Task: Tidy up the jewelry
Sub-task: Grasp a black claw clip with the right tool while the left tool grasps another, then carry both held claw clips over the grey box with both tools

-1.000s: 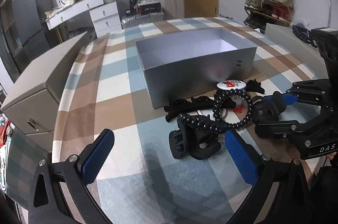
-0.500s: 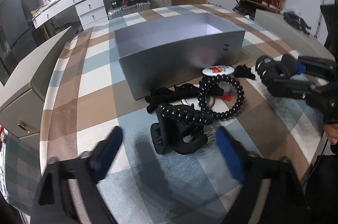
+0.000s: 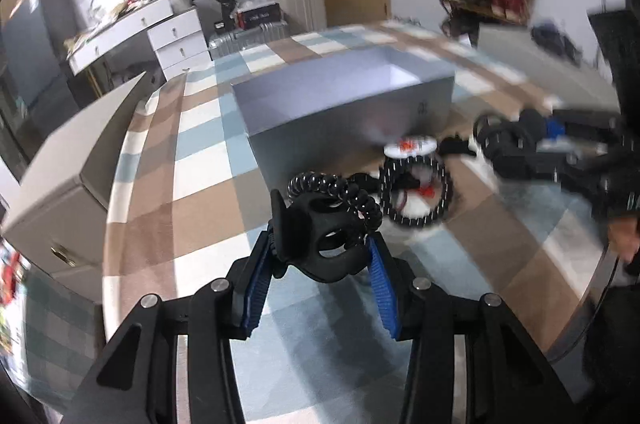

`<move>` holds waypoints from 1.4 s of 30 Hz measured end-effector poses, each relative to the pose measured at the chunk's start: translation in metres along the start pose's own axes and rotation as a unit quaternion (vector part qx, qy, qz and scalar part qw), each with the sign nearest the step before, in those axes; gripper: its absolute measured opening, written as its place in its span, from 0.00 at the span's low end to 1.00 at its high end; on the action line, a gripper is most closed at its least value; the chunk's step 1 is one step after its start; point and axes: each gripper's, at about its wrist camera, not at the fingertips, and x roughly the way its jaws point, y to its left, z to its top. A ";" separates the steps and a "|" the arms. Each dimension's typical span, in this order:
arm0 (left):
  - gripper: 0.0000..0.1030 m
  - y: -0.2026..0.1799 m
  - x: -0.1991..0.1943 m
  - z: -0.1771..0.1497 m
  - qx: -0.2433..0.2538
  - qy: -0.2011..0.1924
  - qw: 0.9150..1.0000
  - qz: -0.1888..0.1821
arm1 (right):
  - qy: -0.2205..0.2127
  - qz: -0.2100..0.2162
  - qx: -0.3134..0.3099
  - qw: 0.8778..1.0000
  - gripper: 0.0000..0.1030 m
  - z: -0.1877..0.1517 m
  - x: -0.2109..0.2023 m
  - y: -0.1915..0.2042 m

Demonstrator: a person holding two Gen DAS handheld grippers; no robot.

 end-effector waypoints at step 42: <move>0.39 0.041 -0.023 -0.001 -0.088 -0.049 0.993 -0.056 | -0.027 -0.005 0.022 0.999 0.53 0.008 -0.012 -0.009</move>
